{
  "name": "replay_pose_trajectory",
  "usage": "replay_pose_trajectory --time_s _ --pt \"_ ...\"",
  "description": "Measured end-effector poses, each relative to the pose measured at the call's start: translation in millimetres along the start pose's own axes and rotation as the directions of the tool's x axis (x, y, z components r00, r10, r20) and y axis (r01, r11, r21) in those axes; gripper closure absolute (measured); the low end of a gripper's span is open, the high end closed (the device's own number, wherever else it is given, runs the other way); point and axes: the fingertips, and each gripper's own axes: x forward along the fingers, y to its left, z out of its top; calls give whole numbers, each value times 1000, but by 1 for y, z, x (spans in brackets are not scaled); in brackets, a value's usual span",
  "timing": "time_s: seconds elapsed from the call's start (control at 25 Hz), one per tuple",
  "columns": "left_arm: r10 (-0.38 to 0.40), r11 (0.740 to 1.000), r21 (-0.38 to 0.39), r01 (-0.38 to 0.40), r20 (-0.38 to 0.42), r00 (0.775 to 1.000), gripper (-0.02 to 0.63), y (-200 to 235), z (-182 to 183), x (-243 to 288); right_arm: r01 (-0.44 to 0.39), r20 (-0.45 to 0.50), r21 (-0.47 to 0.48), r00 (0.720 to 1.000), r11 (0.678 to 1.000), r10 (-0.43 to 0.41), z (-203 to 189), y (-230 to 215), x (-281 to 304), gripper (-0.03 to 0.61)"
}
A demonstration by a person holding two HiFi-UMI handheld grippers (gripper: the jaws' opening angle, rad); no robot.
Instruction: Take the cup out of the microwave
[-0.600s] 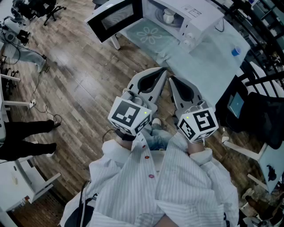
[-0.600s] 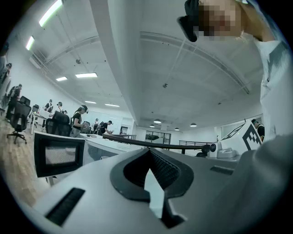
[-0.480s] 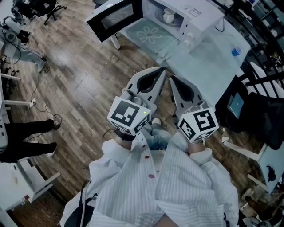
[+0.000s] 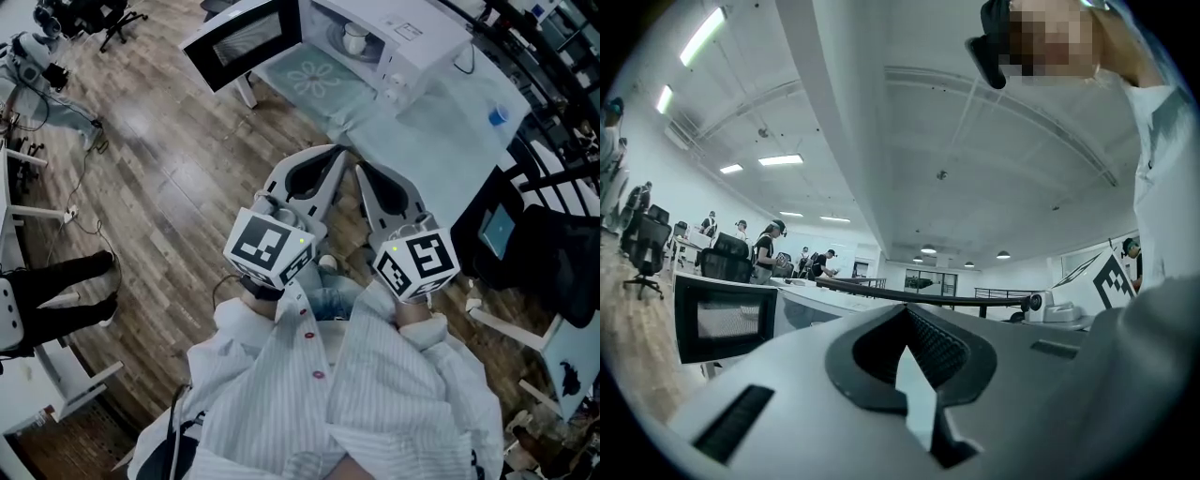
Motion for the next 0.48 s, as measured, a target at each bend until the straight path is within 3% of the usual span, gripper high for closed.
replay_pose_trajectory --time_s 0.48 --pt "51 999 4 -52 2 999 604 15 -4 -7 -41 -8 24 999 999 42 -9 3 13 543"
